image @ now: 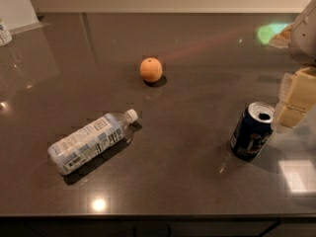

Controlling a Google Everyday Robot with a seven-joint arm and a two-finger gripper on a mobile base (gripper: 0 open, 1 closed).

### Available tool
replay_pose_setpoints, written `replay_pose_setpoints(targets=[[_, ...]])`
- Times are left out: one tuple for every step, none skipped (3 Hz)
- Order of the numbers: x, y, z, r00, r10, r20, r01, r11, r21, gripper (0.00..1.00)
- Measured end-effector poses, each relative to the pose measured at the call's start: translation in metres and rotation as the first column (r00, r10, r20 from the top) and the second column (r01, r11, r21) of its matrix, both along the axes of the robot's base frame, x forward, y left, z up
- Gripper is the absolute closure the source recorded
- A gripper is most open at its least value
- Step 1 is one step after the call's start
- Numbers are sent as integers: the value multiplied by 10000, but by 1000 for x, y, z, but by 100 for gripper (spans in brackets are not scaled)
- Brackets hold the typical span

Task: Pick orange

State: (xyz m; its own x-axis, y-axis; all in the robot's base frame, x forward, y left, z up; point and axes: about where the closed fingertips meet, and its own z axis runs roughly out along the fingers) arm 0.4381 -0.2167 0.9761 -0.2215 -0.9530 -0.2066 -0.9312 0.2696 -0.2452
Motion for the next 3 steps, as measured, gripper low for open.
replay_pose_setpoints(targets=[[0, 0, 0, 10000, 0, 2, 0, 10000, 0, 0], [8, 5, 2, 10000, -13, 72, 11, 9998, 195, 0], [32, 19, 2, 9996, -146, 240, 133, 9986, 521, 0]])
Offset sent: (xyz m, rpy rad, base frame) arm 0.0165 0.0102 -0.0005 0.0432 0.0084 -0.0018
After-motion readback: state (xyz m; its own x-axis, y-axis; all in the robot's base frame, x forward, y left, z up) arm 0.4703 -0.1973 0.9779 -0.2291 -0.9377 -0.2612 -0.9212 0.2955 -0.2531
